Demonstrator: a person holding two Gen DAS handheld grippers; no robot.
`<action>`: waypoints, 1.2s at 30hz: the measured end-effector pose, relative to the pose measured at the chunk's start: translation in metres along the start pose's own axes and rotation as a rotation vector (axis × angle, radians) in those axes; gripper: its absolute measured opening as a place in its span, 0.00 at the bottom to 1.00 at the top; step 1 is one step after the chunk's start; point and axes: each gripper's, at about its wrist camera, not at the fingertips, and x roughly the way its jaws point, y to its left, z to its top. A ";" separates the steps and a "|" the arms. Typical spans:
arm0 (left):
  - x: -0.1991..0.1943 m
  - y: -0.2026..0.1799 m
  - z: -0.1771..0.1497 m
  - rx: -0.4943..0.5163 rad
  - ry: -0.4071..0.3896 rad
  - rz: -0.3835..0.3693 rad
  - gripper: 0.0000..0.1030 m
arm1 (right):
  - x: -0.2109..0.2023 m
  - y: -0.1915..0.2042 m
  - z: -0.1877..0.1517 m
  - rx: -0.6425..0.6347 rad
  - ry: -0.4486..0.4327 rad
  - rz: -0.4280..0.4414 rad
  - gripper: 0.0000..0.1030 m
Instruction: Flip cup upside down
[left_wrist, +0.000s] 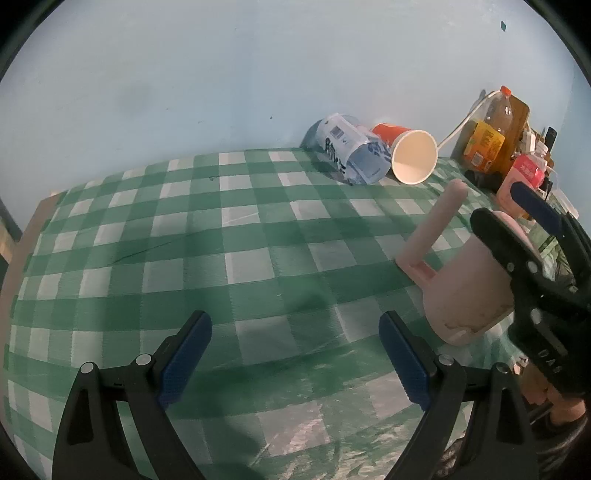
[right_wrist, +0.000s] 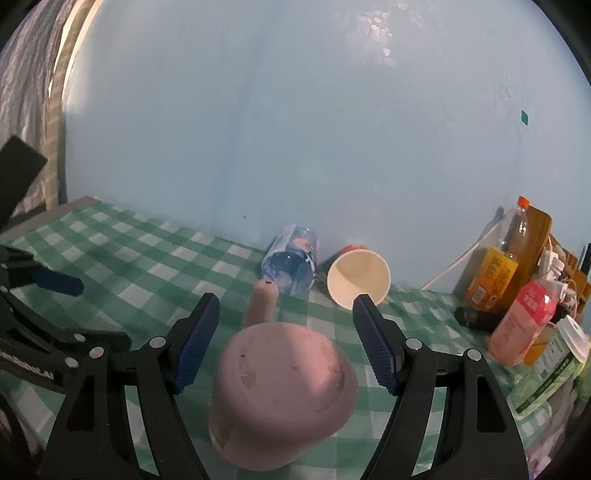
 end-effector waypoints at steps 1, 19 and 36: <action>-0.001 0.000 0.000 -0.003 -0.005 -0.003 0.91 | -0.002 -0.001 0.001 0.008 -0.006 0.005 0.73; -0.067 -0.057 -0.040 0.061 -0.309 0.042 0.99 | -0.086 -0.044 -0.006 0.121 -0.084 0.068 0.84; -0.098 -0.081 -0.085 0.125 -0.469 0.085 0.99 | -0.123 -0.061 -0.047 0.177 -0.058 0.100 0.86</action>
